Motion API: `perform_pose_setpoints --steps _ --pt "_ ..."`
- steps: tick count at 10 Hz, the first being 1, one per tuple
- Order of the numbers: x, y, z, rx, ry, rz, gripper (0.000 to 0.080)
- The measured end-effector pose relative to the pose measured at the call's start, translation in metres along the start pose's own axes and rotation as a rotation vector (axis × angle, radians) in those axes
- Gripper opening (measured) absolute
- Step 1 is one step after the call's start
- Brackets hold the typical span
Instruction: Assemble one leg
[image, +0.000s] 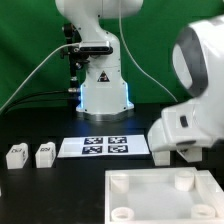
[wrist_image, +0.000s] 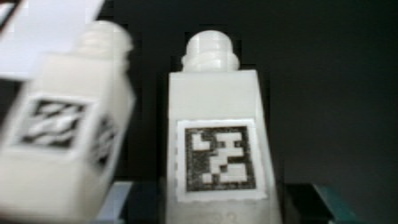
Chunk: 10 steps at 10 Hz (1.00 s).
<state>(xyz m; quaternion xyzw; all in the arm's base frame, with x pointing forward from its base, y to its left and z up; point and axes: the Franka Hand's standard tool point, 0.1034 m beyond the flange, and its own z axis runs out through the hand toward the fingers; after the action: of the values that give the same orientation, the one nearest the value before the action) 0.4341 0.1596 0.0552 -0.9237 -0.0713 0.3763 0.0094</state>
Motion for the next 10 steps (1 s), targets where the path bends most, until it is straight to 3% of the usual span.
perform_pose_setpoints --steps 2,3,4,5,7,8,9,10 --pt "-0.016 0.020 -0.052 0.016 0.076 -0.055 0.0293" --pt "-0.020 0.030 -0.088 0.015 0.223 -0.067 0.0293" --pt "-0.031 0.035 -0.111 -0.007 0.326 -0.075 0.0293" --pt "-0.036 0.035 -0.124 -0.015 0.419 -0.072 0.0293" --pt "-0.032 0.038 -0.122 -0.026 0.591 -0.067 0.0293" --pt "-0.027 0.038 -0.129 -0.029 0.710 -0.065 0.0293" --pt "-0.023 0.043 -0.132 -0.041 0.808 -0.087 0.0293" --pt "-0.010 0.060 -0.146 -0.056 0.862 -0.118 0.0293"
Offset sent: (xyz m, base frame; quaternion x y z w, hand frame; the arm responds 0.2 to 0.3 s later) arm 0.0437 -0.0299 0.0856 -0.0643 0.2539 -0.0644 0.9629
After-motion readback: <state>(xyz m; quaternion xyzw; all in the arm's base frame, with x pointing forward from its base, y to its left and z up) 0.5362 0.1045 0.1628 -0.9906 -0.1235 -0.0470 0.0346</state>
